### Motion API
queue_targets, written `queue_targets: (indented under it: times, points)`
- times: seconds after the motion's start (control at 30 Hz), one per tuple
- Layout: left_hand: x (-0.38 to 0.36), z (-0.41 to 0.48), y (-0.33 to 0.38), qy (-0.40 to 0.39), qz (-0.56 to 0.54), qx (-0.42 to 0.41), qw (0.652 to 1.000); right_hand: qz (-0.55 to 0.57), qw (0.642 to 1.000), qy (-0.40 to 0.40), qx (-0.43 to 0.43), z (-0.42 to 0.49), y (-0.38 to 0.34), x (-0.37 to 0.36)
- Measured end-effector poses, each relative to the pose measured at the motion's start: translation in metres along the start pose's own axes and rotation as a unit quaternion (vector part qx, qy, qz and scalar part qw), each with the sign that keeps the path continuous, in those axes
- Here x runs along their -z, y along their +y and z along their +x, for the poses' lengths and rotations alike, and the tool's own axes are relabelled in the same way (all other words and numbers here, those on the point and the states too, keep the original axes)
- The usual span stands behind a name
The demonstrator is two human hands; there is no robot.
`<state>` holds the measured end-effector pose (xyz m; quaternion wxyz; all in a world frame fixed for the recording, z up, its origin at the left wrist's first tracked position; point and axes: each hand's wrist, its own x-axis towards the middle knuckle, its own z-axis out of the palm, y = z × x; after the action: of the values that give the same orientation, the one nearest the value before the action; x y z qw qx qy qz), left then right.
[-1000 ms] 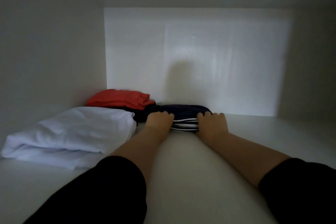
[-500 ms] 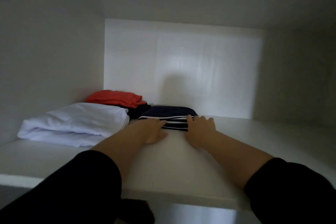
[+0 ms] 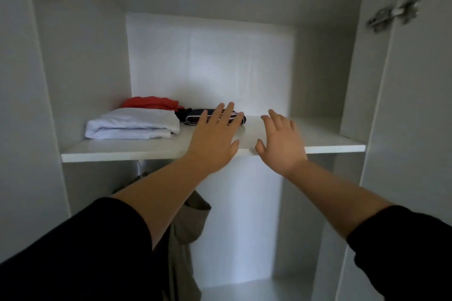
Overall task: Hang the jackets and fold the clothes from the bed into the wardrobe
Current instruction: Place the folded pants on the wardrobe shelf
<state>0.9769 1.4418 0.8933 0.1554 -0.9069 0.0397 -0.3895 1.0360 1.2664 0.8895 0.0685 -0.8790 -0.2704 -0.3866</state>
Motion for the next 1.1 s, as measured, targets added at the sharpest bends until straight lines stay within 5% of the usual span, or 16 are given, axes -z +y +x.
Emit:
queue_targets:
  times: [0.57,1.1]
  points:
    - [0.166,-0.068,0.217,0.041,-0.122,-0.109,0.986,-0.137,0.978,-0.035,-0.154,-0.226,0.085,0.211]
    - [0.406,-0.188,0.635,0.053,-0.309,-0.312,0.897,-0.305,0.873,-0.101,-0.366,-0.637,0.247,0.526]
